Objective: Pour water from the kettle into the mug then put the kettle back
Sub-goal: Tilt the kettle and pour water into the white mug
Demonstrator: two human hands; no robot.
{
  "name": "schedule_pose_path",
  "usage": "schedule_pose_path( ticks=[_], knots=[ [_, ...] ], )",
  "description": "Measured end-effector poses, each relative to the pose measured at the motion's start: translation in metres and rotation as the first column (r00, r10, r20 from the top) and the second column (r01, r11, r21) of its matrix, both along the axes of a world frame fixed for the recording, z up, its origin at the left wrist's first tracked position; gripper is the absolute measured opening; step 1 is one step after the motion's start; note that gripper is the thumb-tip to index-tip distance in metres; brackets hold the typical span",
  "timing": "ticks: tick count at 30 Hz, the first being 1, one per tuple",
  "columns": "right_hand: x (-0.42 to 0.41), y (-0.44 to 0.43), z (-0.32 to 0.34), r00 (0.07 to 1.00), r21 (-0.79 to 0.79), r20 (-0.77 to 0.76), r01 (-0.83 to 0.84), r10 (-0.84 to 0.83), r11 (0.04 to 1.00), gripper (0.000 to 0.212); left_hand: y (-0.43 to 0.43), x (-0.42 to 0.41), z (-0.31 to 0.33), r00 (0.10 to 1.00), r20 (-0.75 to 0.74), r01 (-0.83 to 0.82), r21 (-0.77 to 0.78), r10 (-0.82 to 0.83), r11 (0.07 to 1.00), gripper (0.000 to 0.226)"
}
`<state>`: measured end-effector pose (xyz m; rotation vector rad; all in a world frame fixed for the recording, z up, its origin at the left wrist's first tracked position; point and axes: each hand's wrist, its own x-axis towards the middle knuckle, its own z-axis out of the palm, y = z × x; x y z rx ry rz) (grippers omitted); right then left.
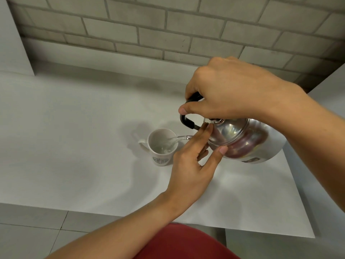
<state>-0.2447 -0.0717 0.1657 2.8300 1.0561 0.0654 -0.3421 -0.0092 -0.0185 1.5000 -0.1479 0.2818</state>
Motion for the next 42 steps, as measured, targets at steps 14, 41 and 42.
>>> schedule_pose_path(
  ticks=[14,41,42],
  knots=[
    [0.003,0.004,0.002,1.0,-0.022,-0.004,-0.012,0.012,1.0,0.041,0.0,0.006,-0.001,1.0,0.029,-0.002,-0.009,0.002,1.0,0.055],
    [-0.001,0.012,0.004,1.0,-0.054,-0.018,0.001,-0.002,0.999,0.044,0.004,0.004,-0.003,1.0,0.015,0.013,-0.039,-0.012,0.999,0.053],
    [-0.001,0.01,0.003,1.0,-0.051,-0.013,0.0,-0.001,0.999,0.044,0.004,0.004,-0.004,1.0,0.013,0.012,-0.029,-0.012,1.0,0.053]
  ],
)
